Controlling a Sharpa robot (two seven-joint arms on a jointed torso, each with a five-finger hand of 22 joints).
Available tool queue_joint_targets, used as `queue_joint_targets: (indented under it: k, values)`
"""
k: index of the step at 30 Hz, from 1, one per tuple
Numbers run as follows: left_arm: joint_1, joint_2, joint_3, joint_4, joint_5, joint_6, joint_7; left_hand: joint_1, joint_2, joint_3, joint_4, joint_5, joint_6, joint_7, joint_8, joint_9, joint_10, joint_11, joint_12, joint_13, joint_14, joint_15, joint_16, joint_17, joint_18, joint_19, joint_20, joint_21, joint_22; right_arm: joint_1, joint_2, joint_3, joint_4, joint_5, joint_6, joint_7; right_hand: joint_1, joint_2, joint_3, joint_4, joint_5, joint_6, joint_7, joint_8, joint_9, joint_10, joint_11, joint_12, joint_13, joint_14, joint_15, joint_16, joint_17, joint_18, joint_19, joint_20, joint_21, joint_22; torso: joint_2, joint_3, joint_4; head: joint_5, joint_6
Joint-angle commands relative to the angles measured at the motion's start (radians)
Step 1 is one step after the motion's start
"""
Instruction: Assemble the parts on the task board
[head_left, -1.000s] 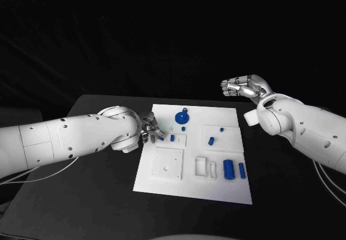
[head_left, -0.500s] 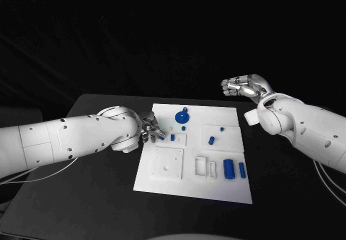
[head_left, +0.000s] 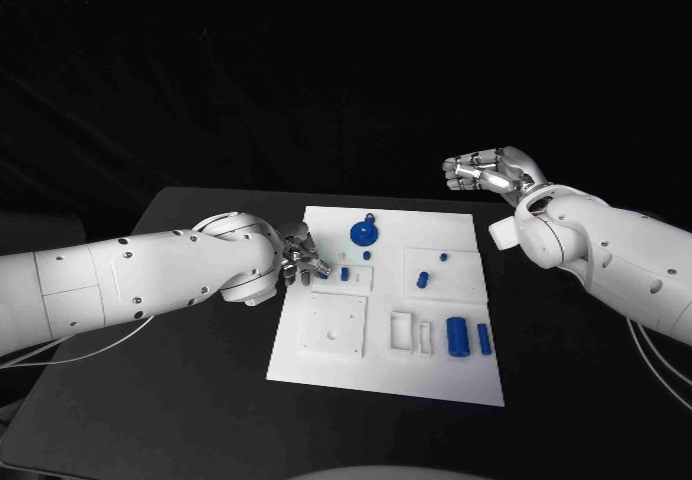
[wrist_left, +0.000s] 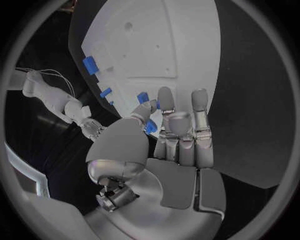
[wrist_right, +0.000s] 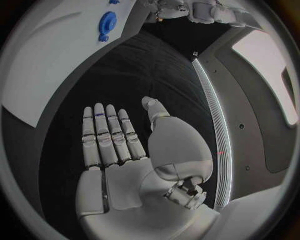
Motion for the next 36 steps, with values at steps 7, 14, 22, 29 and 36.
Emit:
queue_joint_targets:
  k: [7, 14, 22, 29, 36]
  values:
    - [-0.013, 0.006, -0.003, 0.0, -0.001, 0.034, -0.008, 0.004, 0.008, 0.045, -0.045, 0.0, 0.09, -0.083, 0.003, -0.002, 0.044, -0.009, 0.004, -0.001, 0.003, -0.005, 0.0, -0.004, 0.015, -0.003, 0.004, 0.006, 0.017, -0.001, 0.0, 0.0, 0.001, -0.002, 0.018, 0.007, 0.004, -0.005, -0.001, 0.004, 0.006, 0.0, 0.002, -0.004, -0.001, -0.006, 0.001, -0.002, -0.001, -0.003, 0.0, -0.007, -0.001, 0.019, 0.0, 0.001, 0.001, -0.001, 0.001, -0.0003, -0.0003, -0.002, -0.002]
    - [-0.018, 0.015, -0.003, -0.011, -0.002, 0.028, -0.006, 0.003, 0.009, 0.044, -0.042, 0.0, 0.089, -0.083, 0.003, -0.003, 0.044, -0.009, 0.004, -0.002, 0.002, -0.005, -0.002, -0.007, 0.015, -0.003, 0.004, 0.006, 0.017, -0.001, 0.0, 0.0, 0.002, -0.002, 0.018, 0.008, 0.003, -0.004, -0.002, 0.004, 0.007, 0.0, 0.002, -0.004, -0.001, -0.006, 0.001, -0.002, -0.001, -0.004, 0.0, -0.007, -0.001, 0.019, 0.0, 0.001, 0.001, -0.001, 0.0, 0.0, -0.0001, -0.004, -0.002]
    - [-0.02, 0.024, -0.003, -0.018, -0.005, 0.036, -0.006, 0.004, 0.009, 0.044, -0.04, 0.0, 0.087, -0.083, 0.005, -0.002, 0.044, -0.009, 0.004, -0.002, 0.003, -0.005, -0.001, -0.006, 0.014, -0.002, 0.003, 0.006, 0.017, -0.001, 0.0, 0.0, 0.004, -0.002, 0.019, 0.007, 0.003, -0.004, -0.002, 0.004, 0.007, 0.0, 0.002, -0.004, -0.001, -0.006, 0.001, -0.002, -0.001, -0.004, 0.0, -0.007, -0.001, 0.019, 0.0, 0.001, 0.001, -0.001, 0.001, 0.0008, -0.001, -0.006, -0.004]
    - [-0.02, 0.026, -0.003, -0.015, -0.01, 0.054, -0.009, 0.002, 0.007, 0.047, -0.043, 0.009, 0.086, -0.084, 0.012, 0.004, 0.044, -0.01, 0.006, -0.001, 0.002, -0.006, 0.0, -0.004, 0.013, -0.002, 0.002, 0.006, 0.017, -0.001, 0.0, 0.0, 0.004, -0.002, 0.02, 0.007, 0.003, -0.004, -0.002, 0.004, 0.007, 0.0, 0.002, -0.004, -0.001, -0.006, 0.001, -0.002, -0.001, -0.004, 0.0, -0.007, -0.001, 0.019, 0.0, 0.001, 0.001, -0.001, 0.0, 0.0007, -0.0001, -0.008, -0.006]
    - [-0.02, 0.025, -0.003, -0.015, -0.012, 0.069, -0.012, -0.001, 0.004, 0.046, -0.043, 0.014, 0.085, -0.084, 0.014, 0.004, 0.044, -0.009, 0.004, -0.002, 0.002, -0.006, -0.002, -0.006, 0.013, -0.003, 0.002, 0.005, 0.017, -0.001, -0.001, 0.0, 0.004, -0.002, 0.02, 0.007, 0.003, -0.004, -0.002, 0.004, 0.007, 0.0, 0.002, -0.004, -0.001, -0.006, 0.001, -0.002, -0.001, -0.004, 0.0, -0.007, -0.001, 0.019, 0.0, 0.001, 0.001, -0.001, 0.0, -0.0002, 0.0005, -0.009, -0.006]
